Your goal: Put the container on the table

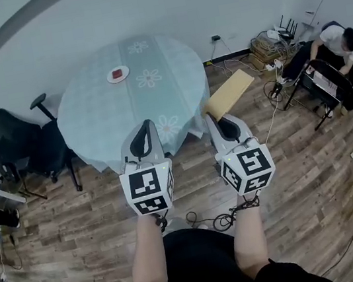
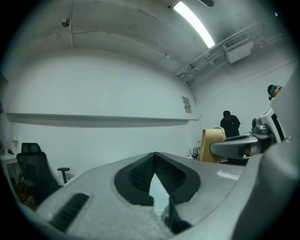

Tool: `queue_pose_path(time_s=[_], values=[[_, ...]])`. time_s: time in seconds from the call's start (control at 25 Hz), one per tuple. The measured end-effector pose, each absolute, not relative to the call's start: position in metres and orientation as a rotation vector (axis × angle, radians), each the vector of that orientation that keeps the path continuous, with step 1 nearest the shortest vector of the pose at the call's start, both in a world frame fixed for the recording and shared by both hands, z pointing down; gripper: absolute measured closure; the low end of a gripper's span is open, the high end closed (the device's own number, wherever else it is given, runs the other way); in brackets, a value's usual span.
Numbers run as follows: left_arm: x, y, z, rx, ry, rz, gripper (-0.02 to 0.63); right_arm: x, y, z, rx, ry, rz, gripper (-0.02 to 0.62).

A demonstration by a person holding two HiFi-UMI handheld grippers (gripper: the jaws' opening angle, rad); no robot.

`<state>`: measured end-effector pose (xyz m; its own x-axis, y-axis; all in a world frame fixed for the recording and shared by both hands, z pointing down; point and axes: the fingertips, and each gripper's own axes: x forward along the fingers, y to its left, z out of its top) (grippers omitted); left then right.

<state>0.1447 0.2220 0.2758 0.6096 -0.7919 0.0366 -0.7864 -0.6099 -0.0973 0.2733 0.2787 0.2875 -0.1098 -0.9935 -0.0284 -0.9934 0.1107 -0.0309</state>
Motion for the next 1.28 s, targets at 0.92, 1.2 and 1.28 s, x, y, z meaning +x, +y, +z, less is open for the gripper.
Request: queue_pose_path(time_s=[0.92,1.2,1.28], values=[[0.104,0.022,0.358,-2.851,1.505,-0.28,0.603,0.255,0.088,0.349,-2.156,2.422,-0.122,0.575],[0.049,-0.11,0.405,-2.888,1.654,-0.389,0.603,0.233,-0.046,0.379,-2.243,2.337,-0.218,0.575],[0.027,-0.149,0.409,-2.887,1.712,-0.369,0.603,0.219,-0.086,0.377,-2.235,2.345,-0.222,0.575]])
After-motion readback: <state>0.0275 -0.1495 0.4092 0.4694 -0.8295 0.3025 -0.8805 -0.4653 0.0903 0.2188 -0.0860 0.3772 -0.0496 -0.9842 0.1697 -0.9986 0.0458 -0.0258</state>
